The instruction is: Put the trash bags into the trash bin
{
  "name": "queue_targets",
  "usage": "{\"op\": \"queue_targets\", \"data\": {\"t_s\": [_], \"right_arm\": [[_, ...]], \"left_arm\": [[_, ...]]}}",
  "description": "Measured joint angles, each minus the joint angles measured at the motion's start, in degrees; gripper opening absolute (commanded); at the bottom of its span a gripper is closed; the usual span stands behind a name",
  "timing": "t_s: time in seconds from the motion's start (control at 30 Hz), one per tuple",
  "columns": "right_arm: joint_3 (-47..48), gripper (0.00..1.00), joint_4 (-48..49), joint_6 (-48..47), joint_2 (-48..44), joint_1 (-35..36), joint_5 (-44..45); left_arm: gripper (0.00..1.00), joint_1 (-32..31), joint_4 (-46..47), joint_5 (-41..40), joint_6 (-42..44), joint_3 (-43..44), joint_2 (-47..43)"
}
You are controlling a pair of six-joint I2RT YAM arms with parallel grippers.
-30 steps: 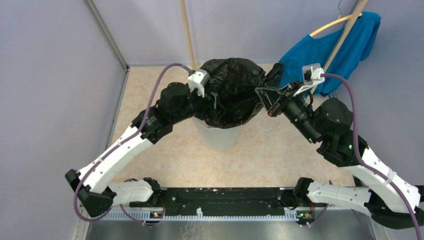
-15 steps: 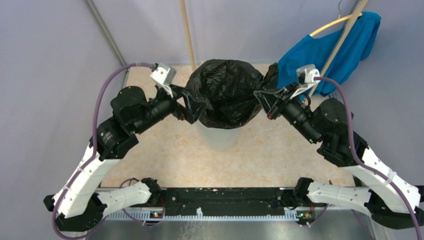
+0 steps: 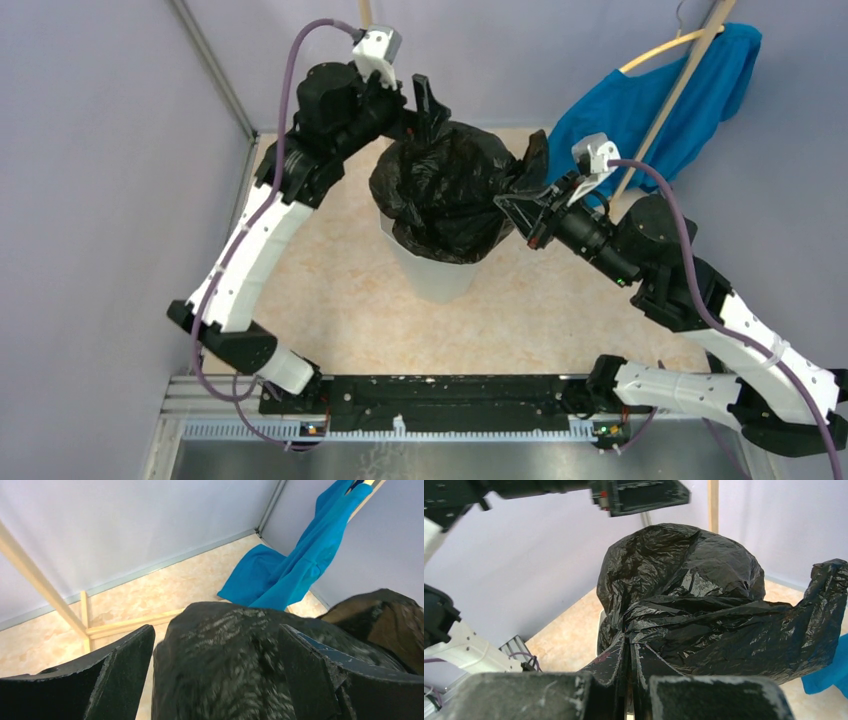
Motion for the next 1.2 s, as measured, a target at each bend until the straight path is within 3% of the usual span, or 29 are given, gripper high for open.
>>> {"op": "queue_targets", "data": {"t_s": [0.13,0.27,0.37,0.6,0.7,0.87,1.2], "right_arm": [[0.0,0.0,-0.15,0.02,0.04,0.0,-0.76],[0.0,0.0,-0.11,0.0,0.09,0.0,-1.36],[0.0,0.0,0.04,-0.09,0.31,0.0,-1.6],[-0.02,0.0,1.46,-0.63,1.92,0.0,-1.62],[0.0,0.0,3.3,-0.63,3.43,0.0,-1.7],[3.37,0.0,3.61,-0.07,9.22,0.0,-0.28],[7.41,0.0,1.27,1.11,12.37,0.0,4.61]], "left_arm": [[0.94,1.84,1.68,6.99,-0.92,1.09,5.14],[0.73,1.68,4.98,12.04,-2.56,-6.56,4.55],[0.64,1.6,6.08,13.86,-3.23,-13.84,3.28],[0.59,1.57,6.64,12.85,-3.89,-31.47,-4.55],[0.59,1.57,7.13,12.26,-4.5,-34.73,-7.5],[0.69,1.57,8.94,12.28,-5.07,-34.88,-7.91],[0.98,1.57,5.49,11.28,-3.93,-24.33,-7.89]]}}
